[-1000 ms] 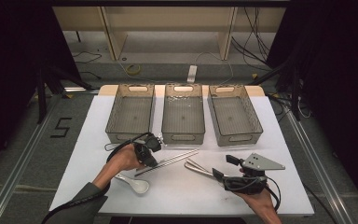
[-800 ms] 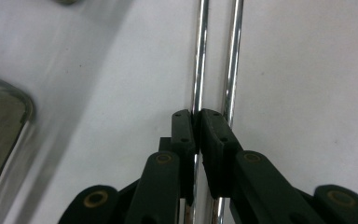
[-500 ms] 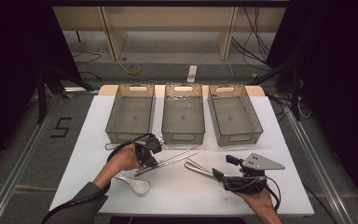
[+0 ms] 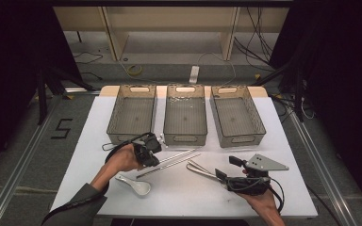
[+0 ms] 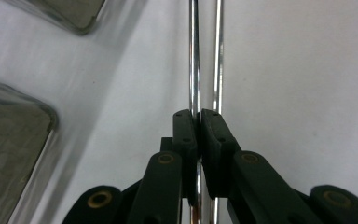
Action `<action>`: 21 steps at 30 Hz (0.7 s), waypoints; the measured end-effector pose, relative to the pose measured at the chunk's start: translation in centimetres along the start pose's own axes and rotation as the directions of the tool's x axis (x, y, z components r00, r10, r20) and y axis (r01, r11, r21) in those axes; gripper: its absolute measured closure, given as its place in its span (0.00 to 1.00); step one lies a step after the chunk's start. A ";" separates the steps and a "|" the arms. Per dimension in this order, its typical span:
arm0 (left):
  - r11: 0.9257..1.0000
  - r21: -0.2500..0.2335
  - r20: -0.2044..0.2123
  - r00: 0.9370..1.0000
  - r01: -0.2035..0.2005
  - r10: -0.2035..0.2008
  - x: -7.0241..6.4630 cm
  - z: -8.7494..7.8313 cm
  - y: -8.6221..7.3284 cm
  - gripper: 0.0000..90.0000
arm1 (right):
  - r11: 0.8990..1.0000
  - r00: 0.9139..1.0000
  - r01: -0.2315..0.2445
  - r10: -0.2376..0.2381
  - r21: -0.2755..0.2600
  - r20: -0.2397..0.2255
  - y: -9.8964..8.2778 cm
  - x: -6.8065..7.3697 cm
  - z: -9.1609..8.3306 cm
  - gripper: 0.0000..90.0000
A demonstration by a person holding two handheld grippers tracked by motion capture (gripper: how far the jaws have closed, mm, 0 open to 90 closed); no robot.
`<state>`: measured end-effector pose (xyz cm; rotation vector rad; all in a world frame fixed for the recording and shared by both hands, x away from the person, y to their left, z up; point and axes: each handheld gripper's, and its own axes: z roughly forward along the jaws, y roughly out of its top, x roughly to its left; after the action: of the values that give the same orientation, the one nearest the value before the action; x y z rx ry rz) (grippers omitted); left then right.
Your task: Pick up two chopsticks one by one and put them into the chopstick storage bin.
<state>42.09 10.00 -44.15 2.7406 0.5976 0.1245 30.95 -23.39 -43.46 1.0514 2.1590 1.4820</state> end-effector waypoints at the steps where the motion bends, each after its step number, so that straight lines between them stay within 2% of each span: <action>1: 1.000 -0.003 0.007 1.000 0.001 -0.001 -0.1 -0.2 0.0 0.94 | 1.000 1.000 0.001 -0.001 0.001 -0.001 0.0 0.0 0.0 0.31; 7: 0.999 -0.052 0.045 0.999 0.007 -0.005 -0.3 -1.8 0.1 0.94 | 1.000 1.000 0.000 0.000 -0.002 0.000 0.0 -0.1 0.0 0.31; 8: 0.998 -0.069 0.040 0.999 0.015 -0.012 -0.4 -2.1 0.1 0.94 | 1.000 1.000 -0.004 0.004 0.001 0.000 0.0 -0.1 -0.1 0.31; 12: 0.992 -0.122 0.064 0.998 0.026 -0.018 -0.5 -3.4 0.2 0.94 | 1.000 1.000 -0.005 0.005 0.000 0.001 0.0 -0.1 -0.1 0.31; 15: 0.979 -0.199 0.071 0.997 0.039 -0.025 -0.8 -4.7 0.4 0.94 | 1.000 1.000 -0.007 0.007 -0.002 0.001 0.0 -0.1 -0.1 0.31; 19: 0.954 -0.286 0.063 0.995 0.088 -0.073 -0.3 -6.0 0.7 0.94 | 1.000 1.000 -0.010 0.010 -0.001 0.004 0.0 -0.2 -0.1 0.31; 21: 0.945 -0.310 0.062 0.994 0.108 -0.093 0.2 -6.3 0.5 0.94 | 1.000 1.000 -0.010 0.010 -0.003 0.005 0.0 -0.2 -0.1 0.31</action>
<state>41.53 11.53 -38.09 2.3956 0.6430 0.1196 30.99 -23.61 -43.45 1.0653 2.1505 1.4845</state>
